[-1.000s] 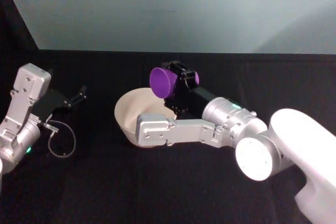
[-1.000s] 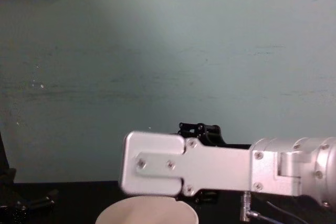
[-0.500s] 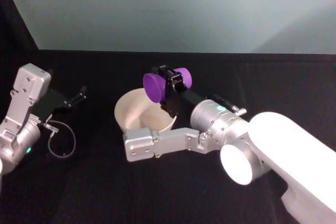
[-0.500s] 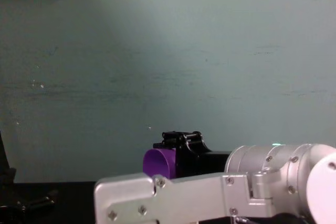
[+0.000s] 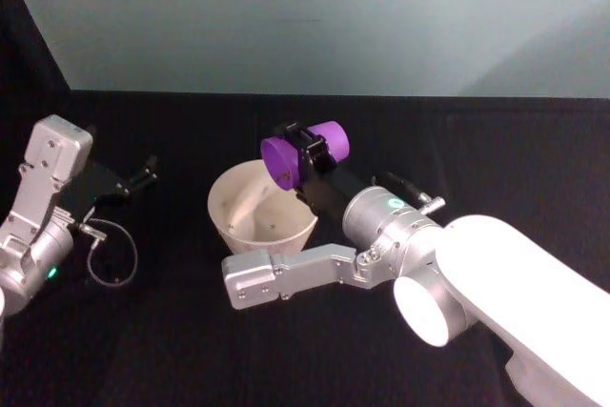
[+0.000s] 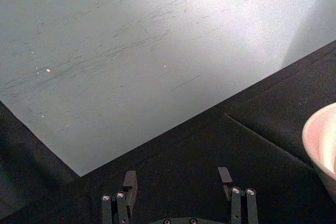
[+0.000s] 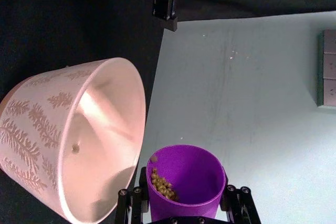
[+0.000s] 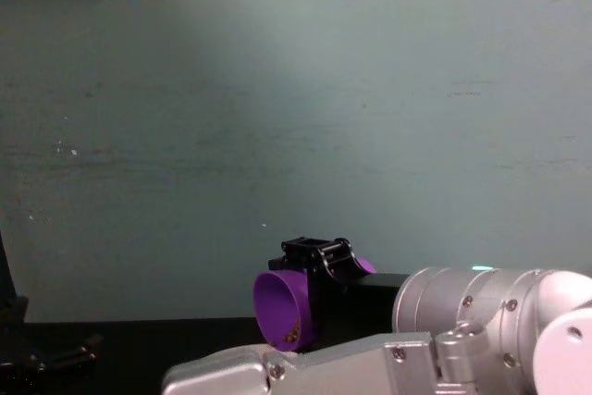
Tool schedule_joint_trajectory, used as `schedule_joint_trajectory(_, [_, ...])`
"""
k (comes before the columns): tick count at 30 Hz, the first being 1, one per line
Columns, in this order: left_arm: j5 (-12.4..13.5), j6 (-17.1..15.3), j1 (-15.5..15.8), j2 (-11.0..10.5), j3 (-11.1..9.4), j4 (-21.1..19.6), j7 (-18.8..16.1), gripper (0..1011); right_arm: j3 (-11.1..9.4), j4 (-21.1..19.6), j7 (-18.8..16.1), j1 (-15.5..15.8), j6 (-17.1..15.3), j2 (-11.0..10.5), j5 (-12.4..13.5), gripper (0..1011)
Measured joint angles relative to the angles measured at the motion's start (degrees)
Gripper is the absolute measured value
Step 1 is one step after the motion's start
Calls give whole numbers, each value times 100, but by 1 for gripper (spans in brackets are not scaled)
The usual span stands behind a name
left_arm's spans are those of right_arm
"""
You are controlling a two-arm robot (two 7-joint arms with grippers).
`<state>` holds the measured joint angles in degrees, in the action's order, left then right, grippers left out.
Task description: Pick up the cup and pour the mung beans from the cup into the bowl.
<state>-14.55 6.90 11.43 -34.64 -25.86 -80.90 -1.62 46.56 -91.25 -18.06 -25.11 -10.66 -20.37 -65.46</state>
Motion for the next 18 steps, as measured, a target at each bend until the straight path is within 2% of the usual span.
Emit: schedule_joint_trajectory(18, [0,0,0,0,0,0,0,1000,-9,51,44,17,66,7,-153,731])
